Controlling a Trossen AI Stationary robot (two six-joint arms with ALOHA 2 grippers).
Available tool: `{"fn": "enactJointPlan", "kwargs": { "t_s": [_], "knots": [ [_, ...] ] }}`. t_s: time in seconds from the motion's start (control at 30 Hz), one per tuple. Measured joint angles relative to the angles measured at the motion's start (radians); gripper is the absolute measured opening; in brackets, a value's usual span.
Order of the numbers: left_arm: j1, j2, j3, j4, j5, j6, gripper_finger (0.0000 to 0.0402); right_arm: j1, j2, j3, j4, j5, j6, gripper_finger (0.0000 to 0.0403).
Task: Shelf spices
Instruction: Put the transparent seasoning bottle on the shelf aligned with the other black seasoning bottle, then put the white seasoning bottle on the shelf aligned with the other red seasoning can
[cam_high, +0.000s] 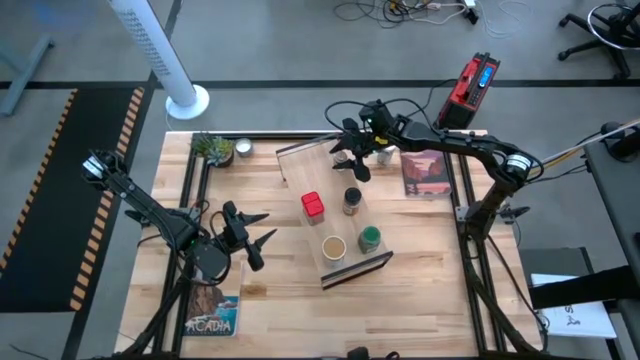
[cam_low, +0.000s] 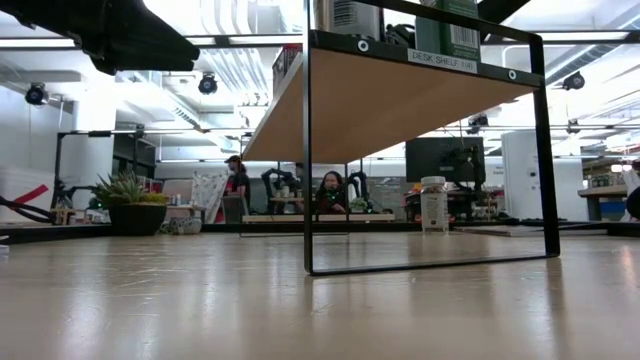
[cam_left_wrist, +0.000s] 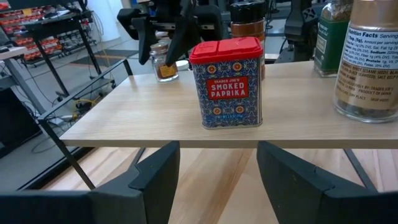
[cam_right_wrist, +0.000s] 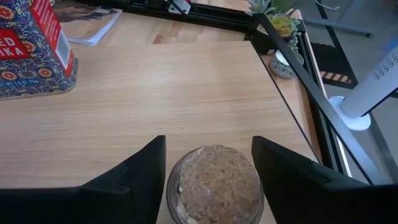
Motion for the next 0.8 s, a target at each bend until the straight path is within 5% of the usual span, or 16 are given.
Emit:
{"fn": "enactJointPlan", "kwargs": {
  "t_s": [0.53, 0.8],
  "knots": [
    [0.002, 0.0, -0.001, 0.008, -0.003, 0.056, 0.0204, 0.0, -0.002, 0.052, 0.043, -0.03, 0.012, 0.0243],
    [0.002, 0.0, -0.001, 0.006, 0.009, 0.056, 0.0204, -0.002, -0.011, 0.192, -0.245, 0.001, -0.028, 0.0241]
  ]
}}
